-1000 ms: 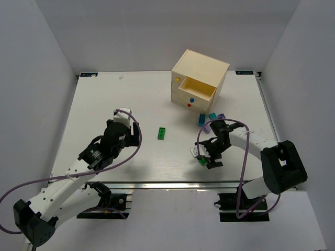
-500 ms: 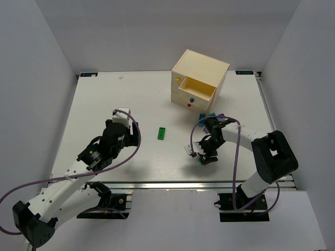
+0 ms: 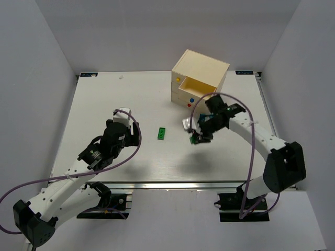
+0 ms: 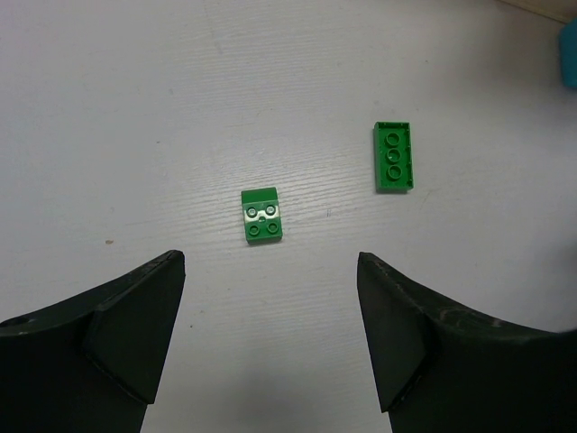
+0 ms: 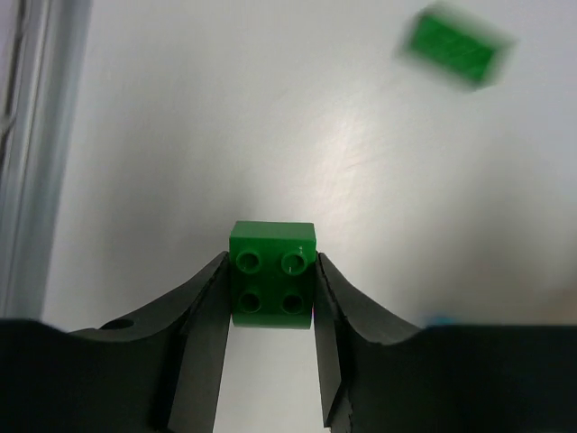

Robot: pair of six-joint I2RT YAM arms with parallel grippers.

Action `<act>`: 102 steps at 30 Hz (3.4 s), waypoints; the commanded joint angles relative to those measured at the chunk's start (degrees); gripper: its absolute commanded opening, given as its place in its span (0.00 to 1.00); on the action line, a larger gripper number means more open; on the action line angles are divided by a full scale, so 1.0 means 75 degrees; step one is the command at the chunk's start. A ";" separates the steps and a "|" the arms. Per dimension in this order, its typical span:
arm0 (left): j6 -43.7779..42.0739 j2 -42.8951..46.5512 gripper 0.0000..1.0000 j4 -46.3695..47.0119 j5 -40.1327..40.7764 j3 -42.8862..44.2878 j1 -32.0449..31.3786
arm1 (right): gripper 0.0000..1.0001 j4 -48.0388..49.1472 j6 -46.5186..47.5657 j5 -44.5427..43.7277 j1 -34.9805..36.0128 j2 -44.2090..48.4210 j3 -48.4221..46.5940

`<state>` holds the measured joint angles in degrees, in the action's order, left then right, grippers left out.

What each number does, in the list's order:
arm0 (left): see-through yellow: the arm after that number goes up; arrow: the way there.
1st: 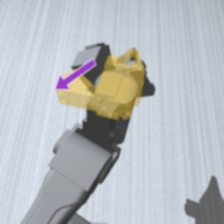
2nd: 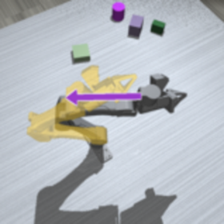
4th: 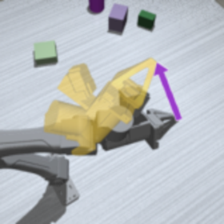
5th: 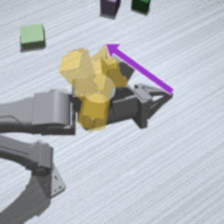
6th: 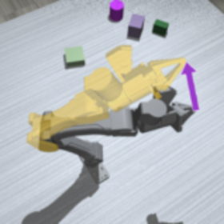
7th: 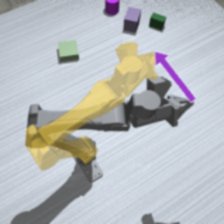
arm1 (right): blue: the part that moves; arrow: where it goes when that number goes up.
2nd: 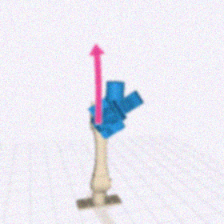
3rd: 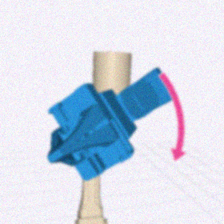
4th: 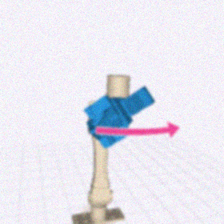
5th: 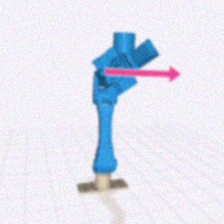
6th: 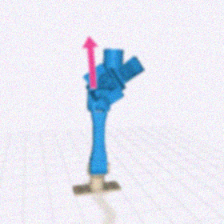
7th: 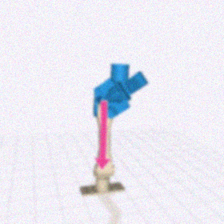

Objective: Sort the legos into containers by color

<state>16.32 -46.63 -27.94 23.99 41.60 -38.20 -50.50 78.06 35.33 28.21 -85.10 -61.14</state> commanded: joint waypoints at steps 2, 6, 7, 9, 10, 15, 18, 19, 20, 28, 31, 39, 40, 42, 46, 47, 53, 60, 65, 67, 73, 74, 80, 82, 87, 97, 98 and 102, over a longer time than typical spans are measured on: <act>-0.0054 -0.0075 0.87 0.0070 -0.0034 -0.0039 0.0030 | 0.00 0.0894 -0.3044 0.1348 -0.0023 0.0857 -0.1947; -0.0043 -0.0099 0.87 0.0070 -0.0011 -0.0051 0.0030 | 0.00 0.2569 -0.4839 0.0821 -0.0116 0.0999 -0.2650; -0.0043 -0.0099 0.87 0.0070 0.0001 -0.0051 0.0030 | 0.00 0.2759 -0.5143 0.0704 -0.0174 0.0964 -0.2791; -0.0043 -0.0099 0.87 0.0070 0.0001 -0.0063 0.0030 | 0.00 0.3110 -0.5917 0.0283 -0.0187 0.0905 -0.3143; -0.0043 -0.0099 0.87 0.0081 0.0001 -0.0063 0.0030 | 0.00 0.3542 -0.6164 0.0130 -0.0210 0.0882 -0.3202; -0.0043 -0.0192 0.87 0.0070 0.0001 -0.0063 0.0030 | 0.00 0.4681 -0.7044 -0.1463 -0.0374 0.0753 -0.3495; -0.0054 -0.0239 0.87 0.0070 -0.0023 -0.0063 0.0030 | 0.00 0.4823 -0.7045 -0.2050 -0.0514 0.0472 -0.3671; -0.0054 -0.0239 0.87 0.0070 -0.0034 -0.0051 0.0030 | 0.00 0.4858 -0.7057 -0.2132 -0.0550 0.0332 -0.3683; -0.0054 -0.0251 0.87 0.0081 -0.0034 -0.0063 0.0030 | 0.00 0.4893 -0.7034 -0.2260 -0.0643 0.0250 -0.3683; -0.0066 -0.0275 0.87 0.0081 -0.0058 -0.0075 0.0030 | 0.10 0.5011 -0.6893 -0.2508 -0.0983 -0.0418 -0.3695; -0.0066 -0.0286 0.87 0.0105 -0.0093 -0.0075 0.0030 | 0.17 0.4894 -0.6893 -0.2379 -0.1054 -0.0512 -0.3754; -0.0078 -0.0322 0.87 0.0105 -0.0151 -0.0075 0.0030 | 0.34 0.4823 -0.6892 -0.2274 -0.1229 -0.0653 -0.3648; -0.0078 -0.0333 0.87 0.0105 -0.0140 -0.0075 0.0030 | 0.37 0.4846 -0.6916 -0.2262 -0.1241 -0.0653 -0.3637; -0.0078 -0.0333 0.87 0.0082 -0.0151 -0.0075 0.0030 | 0.40 0.4847 -0.6928 -0.2238 -0.1288 -0.0677 -0.3625; -0.0078 -0.0357 0.87 0.0093 -0.0151 -0.0075 0.0030 | 0.44 0.4835 -0.6963 -0.2180 -0.1358 -0.0712 -0.3625; -0.0066 -0.0368 0.87 0.0093 -0.0140 -0.0075 0.0030 | 0.45 0.4812 -0.6963 -0.2168 -0.1382 -0.0712 -0.3625; -0.0078 -0.0404 0.87 0.0105 -0.0163 -0.0075 0.0030 | 0.54 0.4776 -0.7010 -0.2051 -0.1417 -0.0689 -0.3590; 0.0004 -0.0567 0.87 0.0128 0.0012 -0.0110 0.0030 | 0.61 0.4881 -0.7290 -0.1770 -0.1429 -0.0269 -0.3356; 0.0355 -0.1246 0.72 0.0070 0.0317 -0.0052 0.0217 | 0.15 0.6390 -0.8227 -0.0050 -0.1523 0.1440 -0.1466; 0.0507 -0.1794 0.48 -0.0001 0.0352 0.0089 0.0369 | 0.00 0.6990 -0.8696 0.1233 -0.1534 0.2333 -0.0756; 0.0602 -0.3295 0.43 -0.0013 -0.0572 0.0546 0.1189 | 0.29 0.6546 -0.8523 0.3609 -0.1534 0.3189 0.0861; 0.0590 -0.3437 0.54 0.0022 -0.0689 0.0616 0.1283 | 0.38 0.6511 -0.8429 0.3691 -0.1557 0.3353 0.1061; 0.0216 -0.4748 0.78 0.0175 -0.1967 0.1448 0.1588 | 0.61 0.6640 -0.8112 0.3574 -0.1651 0.3671 0.2024; 0.0157 -0.5031 0.78 0.0059 -0.2073 0.1706 0.1589 | 0.61 0.6547 -0.7995 0.3551 -0.1663 0.3729 0.2001; 0.0168 -0.5536 0.76 -0.0036 -0.1968 0.1730 0.1589 | 0.61 0.6335 -0.7842 0.3492 -0.1745 0.3847 0.1965; 0.0215 -0.5747 0.65 0.0128 -0.2038 0.1437 0.1800 | 0.61 0.6581 -0.7936 0.3539 -0.1920 0.3788 0.2152; 0.0215 -0.5817 0.64 0.0128 -0.2061 0.1449 0.1800 | 0.61 0.6581 -0.7947 0.3527 -0.1921 0.3788 0.2164; 0.0204 -0.5864 0.60 0.0140 -0.2155 0.1437 0.1800 | 0.61 0.6628 -0.7994 0.3562 -0.2038 0.3765 0.2199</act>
<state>18.04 -91.02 -27.81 9.32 52.86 -24.86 -2.83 18.35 60.64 13.58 -57.04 -45.08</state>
